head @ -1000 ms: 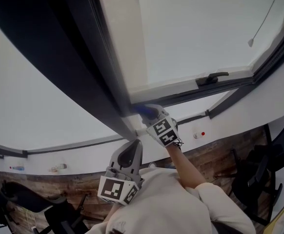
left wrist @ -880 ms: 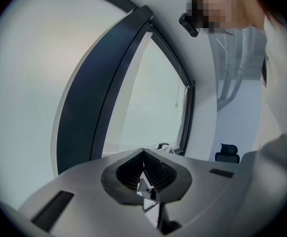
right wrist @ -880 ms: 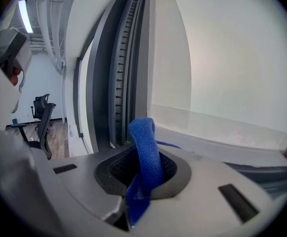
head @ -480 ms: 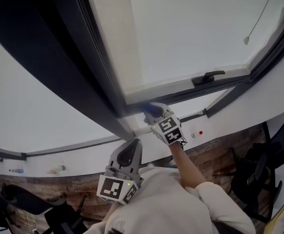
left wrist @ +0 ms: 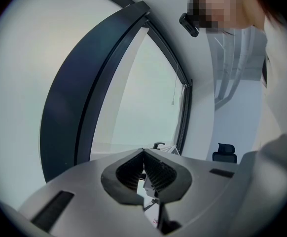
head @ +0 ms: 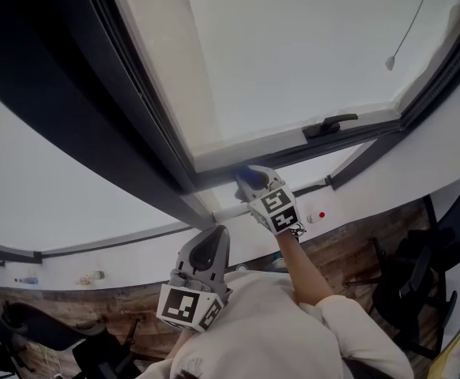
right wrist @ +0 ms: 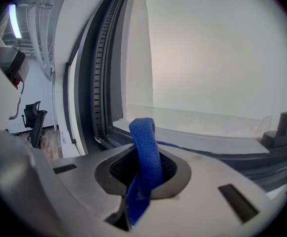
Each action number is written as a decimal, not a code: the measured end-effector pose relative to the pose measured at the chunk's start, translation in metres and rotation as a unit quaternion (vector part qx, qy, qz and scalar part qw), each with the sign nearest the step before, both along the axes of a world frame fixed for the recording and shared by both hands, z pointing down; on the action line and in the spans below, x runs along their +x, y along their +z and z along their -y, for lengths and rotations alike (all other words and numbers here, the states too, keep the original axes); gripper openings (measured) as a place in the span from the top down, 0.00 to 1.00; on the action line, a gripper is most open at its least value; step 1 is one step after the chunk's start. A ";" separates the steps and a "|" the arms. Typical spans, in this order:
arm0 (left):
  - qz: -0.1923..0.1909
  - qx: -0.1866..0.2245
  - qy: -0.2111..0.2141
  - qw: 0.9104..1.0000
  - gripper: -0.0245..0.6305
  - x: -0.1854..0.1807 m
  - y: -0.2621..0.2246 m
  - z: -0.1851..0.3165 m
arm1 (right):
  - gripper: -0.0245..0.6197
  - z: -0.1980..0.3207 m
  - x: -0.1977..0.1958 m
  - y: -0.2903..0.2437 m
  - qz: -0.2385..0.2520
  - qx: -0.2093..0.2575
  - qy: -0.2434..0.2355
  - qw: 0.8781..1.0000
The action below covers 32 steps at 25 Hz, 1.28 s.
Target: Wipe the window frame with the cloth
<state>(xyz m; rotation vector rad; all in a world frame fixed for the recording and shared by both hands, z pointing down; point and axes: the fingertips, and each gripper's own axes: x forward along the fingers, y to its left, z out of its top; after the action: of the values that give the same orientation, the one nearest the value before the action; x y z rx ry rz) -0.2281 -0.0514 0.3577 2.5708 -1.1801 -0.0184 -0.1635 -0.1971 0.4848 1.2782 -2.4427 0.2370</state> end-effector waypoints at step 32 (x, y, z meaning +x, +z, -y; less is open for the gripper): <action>0.009 -0.001 0.017 1.000 0.95 0.078 -0.001 0.007 | 0.88 0.013 0.132 -0.003 0.027 0.002 0.080 0.996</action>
<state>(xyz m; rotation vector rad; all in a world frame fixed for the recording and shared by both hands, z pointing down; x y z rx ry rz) -0.1504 -0.0584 0.3572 2.5947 -1.1418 0.0119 -0.0316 -0.2101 0.4819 1.4905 -2.3871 0.3125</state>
